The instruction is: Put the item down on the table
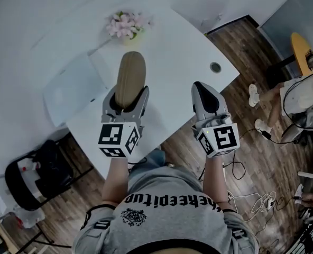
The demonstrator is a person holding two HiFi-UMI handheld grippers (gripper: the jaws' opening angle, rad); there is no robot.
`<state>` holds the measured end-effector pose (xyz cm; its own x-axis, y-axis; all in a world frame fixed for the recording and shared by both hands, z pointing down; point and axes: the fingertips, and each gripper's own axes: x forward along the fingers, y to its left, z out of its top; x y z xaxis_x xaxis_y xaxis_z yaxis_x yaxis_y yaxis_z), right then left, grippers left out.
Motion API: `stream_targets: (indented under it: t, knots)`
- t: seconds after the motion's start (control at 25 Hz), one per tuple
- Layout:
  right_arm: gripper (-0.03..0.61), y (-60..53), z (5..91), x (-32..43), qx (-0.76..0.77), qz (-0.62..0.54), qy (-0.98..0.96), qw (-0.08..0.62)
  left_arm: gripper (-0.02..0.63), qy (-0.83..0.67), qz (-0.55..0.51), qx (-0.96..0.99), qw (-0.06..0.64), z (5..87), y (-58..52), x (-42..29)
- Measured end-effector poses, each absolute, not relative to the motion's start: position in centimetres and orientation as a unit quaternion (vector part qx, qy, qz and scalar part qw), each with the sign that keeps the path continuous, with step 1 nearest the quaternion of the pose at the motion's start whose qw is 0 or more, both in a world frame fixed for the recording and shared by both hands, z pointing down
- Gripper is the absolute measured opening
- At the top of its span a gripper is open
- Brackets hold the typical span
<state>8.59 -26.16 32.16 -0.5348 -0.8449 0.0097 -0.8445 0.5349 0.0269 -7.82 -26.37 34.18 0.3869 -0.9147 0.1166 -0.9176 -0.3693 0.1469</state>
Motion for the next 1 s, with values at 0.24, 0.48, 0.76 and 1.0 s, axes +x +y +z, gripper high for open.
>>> stream_targets:
  t: [0.24,0.48,0.76,1.0]
  knots:
    - [0.005,-27.8,34.0,7.6,0.486,0.002,-0.874,0.025,0.301,-0.541,0.031,0.832,0.118,36.9,-28.1,-7.9]
    - [0.003,-29.3,35.8,7.2,0.489,0.017,-0.872,0.038,0.301,-0.535,0.061,0.831,0.137,39.8,-29.8,-8.1]
    - [0.003,-30.6,37.4,7.1,0.491,0.031,-0.869,0.058,0.301,-0.53,0.095,0.829,0.153,42.9,-31.5,-8.1]
    - [0.003,-30.9,38.9,7.0,0.489,0.042,-0.868,0.076,0.301,-0.522,0.124,0.825,0.174,46.0,-32.4,-8.0]
